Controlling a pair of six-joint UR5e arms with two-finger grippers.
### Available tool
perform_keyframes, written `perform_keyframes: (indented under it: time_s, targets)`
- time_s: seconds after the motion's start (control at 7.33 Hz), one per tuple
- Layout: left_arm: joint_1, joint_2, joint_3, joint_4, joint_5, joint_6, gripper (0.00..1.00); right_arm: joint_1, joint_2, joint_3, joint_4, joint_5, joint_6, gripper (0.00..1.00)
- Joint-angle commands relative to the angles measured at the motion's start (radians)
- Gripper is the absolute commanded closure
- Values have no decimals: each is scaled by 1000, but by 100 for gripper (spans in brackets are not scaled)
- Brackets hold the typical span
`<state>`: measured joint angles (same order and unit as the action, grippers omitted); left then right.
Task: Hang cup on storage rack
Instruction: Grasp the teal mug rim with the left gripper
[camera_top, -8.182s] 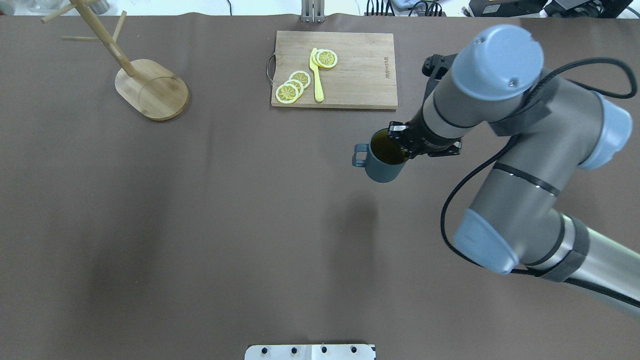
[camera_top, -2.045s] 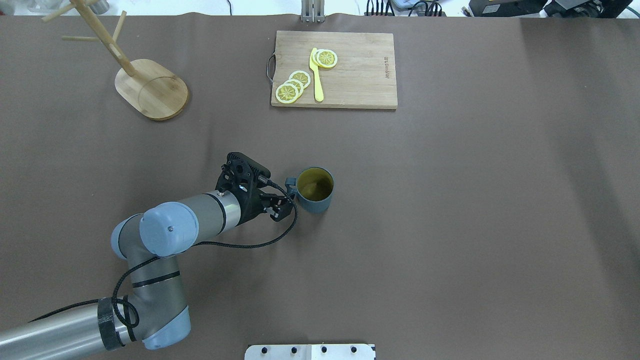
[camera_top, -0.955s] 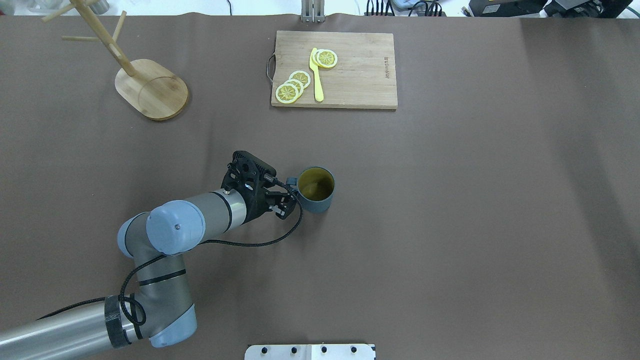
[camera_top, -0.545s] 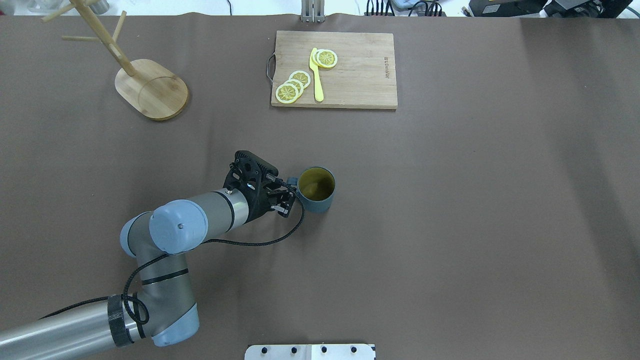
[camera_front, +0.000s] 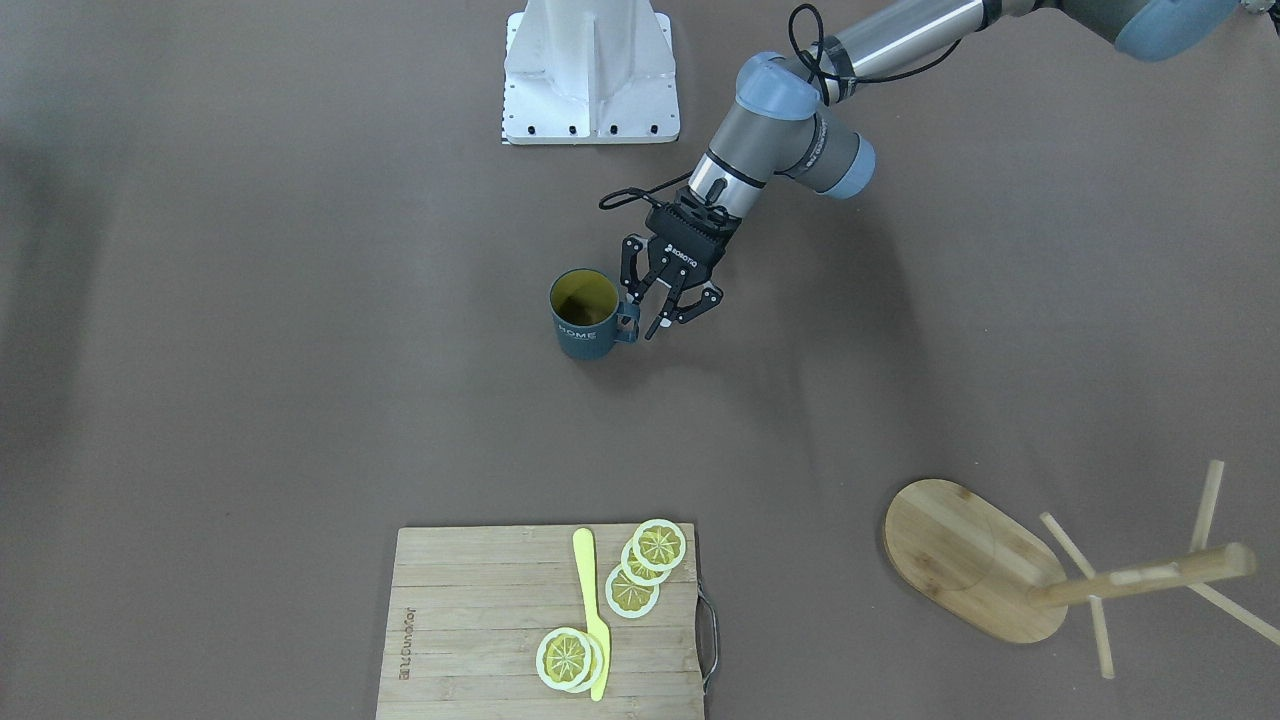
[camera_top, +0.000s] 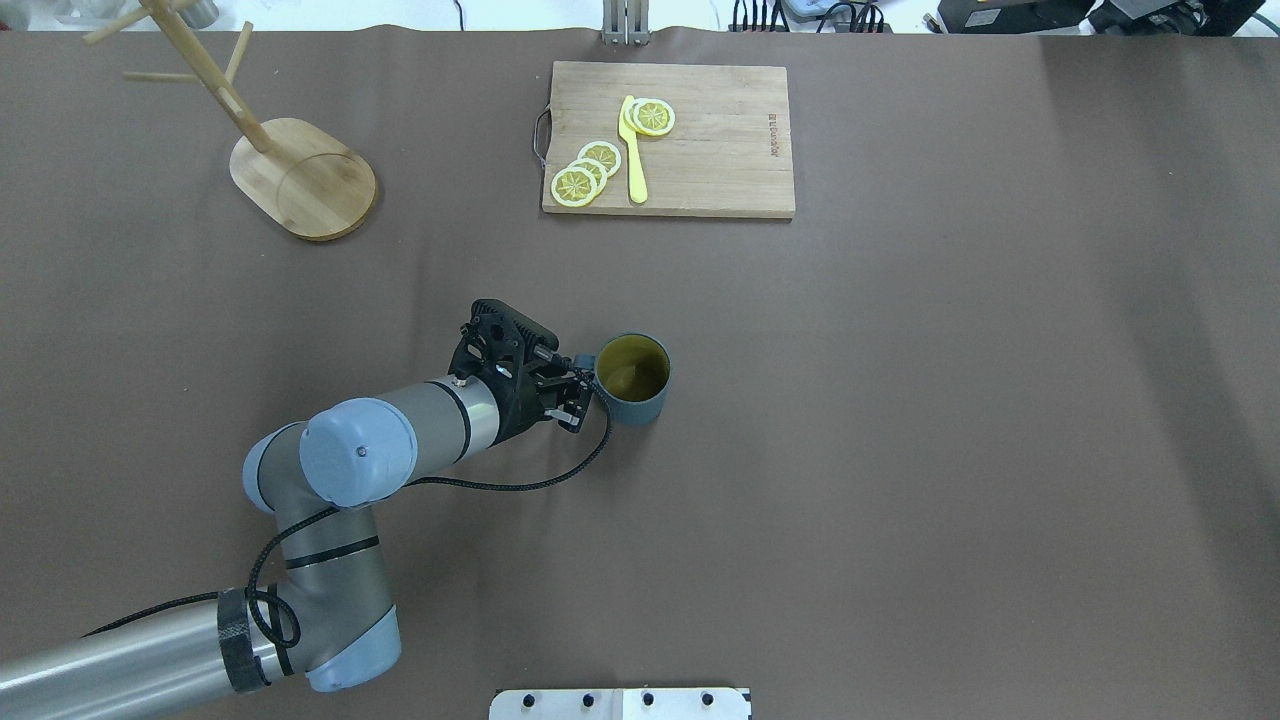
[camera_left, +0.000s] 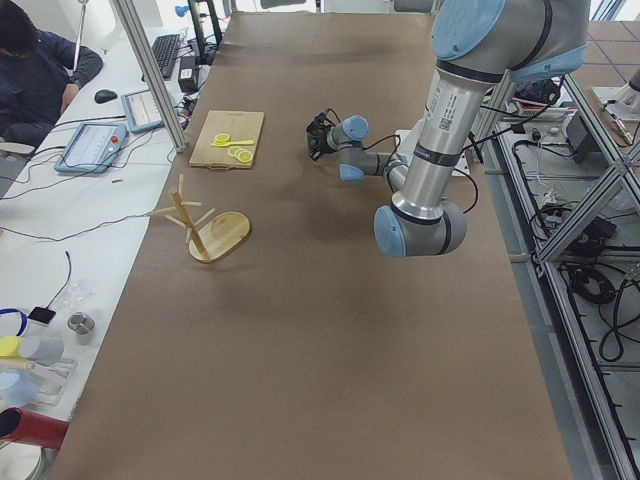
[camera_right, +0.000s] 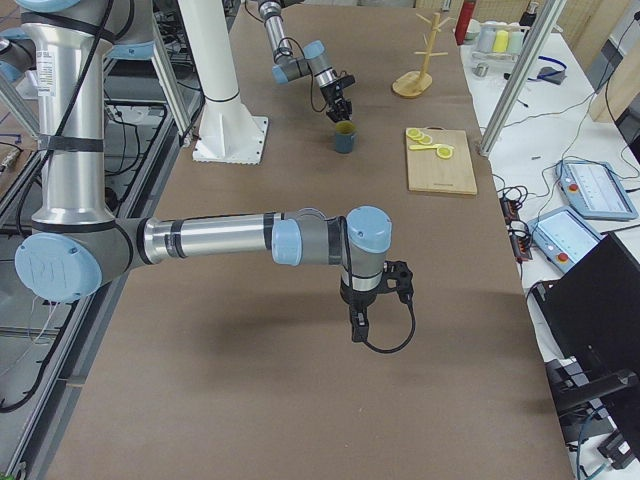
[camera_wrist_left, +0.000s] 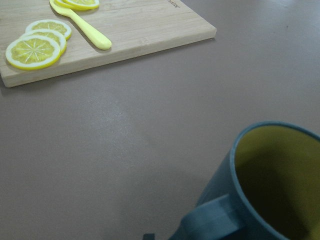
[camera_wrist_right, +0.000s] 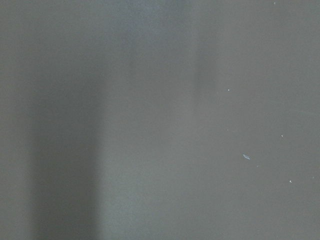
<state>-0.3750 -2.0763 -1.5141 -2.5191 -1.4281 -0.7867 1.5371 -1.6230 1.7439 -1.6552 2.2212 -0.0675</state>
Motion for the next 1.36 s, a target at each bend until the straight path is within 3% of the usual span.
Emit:
perform_keyframes:
  time_s: [0.0,0.41,0.95,1.23]
  targets:
    - [-1,-5,0,0,3,0,62,0,0,0,0,0,0,0]
    - [1,-7,2,-1,25,-3,86,0,0,-1,0,0,0,0]
    - [-5,-7,-11,-12,25,-133,100,0,-2,-1,0,-9,0,0]
    - [-21,-4,-9,-84,25,-276,100,0,-2,-9,0,-8,0,0]
